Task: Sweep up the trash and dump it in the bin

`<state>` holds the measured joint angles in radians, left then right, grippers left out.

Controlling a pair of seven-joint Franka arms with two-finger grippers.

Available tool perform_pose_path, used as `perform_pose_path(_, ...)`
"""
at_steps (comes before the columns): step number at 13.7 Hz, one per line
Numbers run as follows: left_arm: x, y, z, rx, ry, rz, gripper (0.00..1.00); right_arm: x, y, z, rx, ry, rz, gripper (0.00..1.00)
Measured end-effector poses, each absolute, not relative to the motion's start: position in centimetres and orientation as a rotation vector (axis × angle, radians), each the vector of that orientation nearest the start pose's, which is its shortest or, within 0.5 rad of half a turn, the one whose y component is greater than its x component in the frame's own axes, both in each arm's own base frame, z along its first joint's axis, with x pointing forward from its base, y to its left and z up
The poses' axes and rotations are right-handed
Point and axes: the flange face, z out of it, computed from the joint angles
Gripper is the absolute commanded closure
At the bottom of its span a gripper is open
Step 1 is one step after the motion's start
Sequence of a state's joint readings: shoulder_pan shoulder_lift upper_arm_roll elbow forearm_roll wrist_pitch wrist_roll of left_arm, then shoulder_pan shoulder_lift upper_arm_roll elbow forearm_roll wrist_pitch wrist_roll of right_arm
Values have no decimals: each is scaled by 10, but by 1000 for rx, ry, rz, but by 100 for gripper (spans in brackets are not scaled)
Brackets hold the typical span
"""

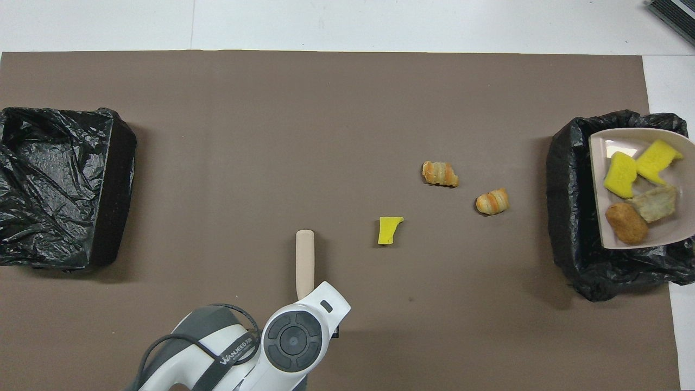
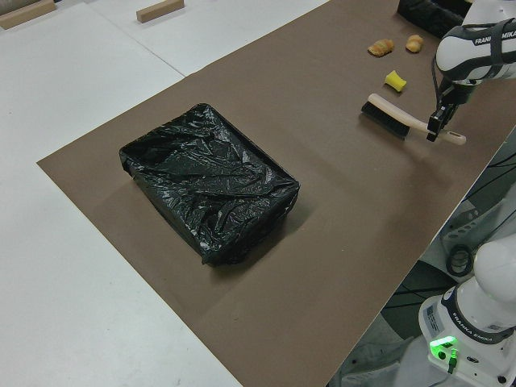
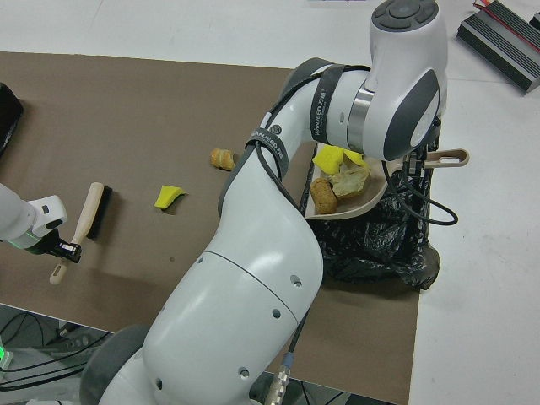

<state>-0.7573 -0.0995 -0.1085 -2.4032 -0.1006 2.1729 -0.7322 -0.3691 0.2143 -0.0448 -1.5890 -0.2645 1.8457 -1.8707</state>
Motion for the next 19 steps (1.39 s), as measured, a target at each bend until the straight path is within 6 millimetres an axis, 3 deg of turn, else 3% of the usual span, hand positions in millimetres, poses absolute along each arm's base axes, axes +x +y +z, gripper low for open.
perform_pose_path(3, 296, -357, 342, -3130, 37, 269, 100, 565, -291, 524, -2369, -2311, 588, 100)
perform_pose_path(6, 295, -357, 340, -3142, 23, 271, 96, 564, -295, 527, -2456, -2302, 805, 100)
perform_pose_path(7, 295, -356, 339, -3143, 20, 270, 81, 562, -294, 526, -2483, -2287, 869, 100)
perform_pose_path(8, 295, -356, 338, -3145, 17, 270, 35, 560, -291, 524, -2508, -2272, 930, 100)
perform_pose_path(9, 296, -355, 337, -3145, 14, 270, 0, 557, -285, 522, -2530, -2261, 998, 100)
perform_pose_path(12, 298, -353, 338, -3148, 3, 270, 0, 547, -253, 512, -2563, -2270, 1198, 100)
perform_pose_path(14, 310, -348, 344, -3161, -41, 259, 0, 543, -237, 514, -2542, -2321, 1293, 100)
perform_pose_path(19, 384, -302, 385, -3192, -245, 219, 0, 534, -230, 549, -2547, -2394, 1420, 100)
